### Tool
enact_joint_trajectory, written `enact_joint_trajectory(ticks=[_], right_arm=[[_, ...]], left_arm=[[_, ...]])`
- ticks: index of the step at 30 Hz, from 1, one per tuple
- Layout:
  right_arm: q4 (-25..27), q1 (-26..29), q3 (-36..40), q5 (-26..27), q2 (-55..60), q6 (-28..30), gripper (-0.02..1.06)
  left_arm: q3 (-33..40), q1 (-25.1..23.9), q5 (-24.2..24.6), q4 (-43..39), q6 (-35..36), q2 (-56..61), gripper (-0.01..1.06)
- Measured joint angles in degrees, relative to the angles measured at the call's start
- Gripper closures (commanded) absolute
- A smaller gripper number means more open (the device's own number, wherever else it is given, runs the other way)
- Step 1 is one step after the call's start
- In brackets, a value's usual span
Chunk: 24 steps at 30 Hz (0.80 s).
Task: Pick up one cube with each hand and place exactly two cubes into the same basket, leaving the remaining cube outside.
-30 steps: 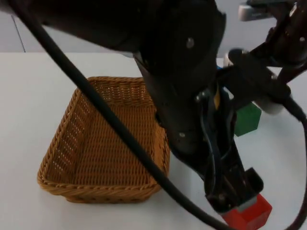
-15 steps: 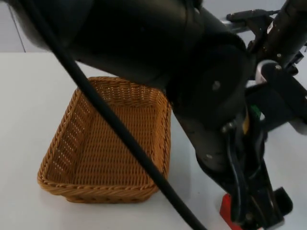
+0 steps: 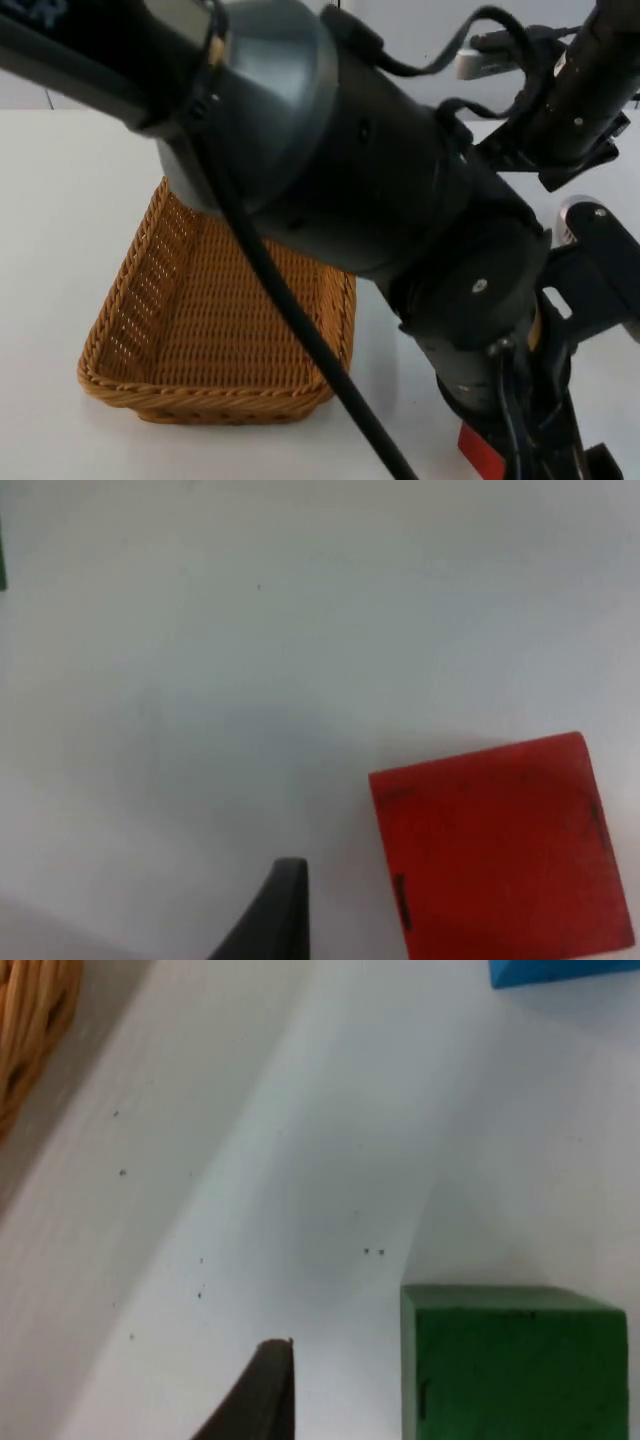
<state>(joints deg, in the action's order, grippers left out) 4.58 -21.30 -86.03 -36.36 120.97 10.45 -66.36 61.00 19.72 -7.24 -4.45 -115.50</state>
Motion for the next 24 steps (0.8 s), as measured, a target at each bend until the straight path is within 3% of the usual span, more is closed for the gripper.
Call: enact_joint_trajectory(ticks=[10,24], right_arm=[[-0.11,0.0,-0.04,1.65,1.67,0.0,-0.01],[-0.11,0.0,-0.04,1.09,6.29,0.0,-0.01]], left_arm=[[0.0,0.0,-3.24,0.12,0.0,-1.36,0.06],[0.0,0.0,-4.02,0.12,0.0,-1.62,0.09]])
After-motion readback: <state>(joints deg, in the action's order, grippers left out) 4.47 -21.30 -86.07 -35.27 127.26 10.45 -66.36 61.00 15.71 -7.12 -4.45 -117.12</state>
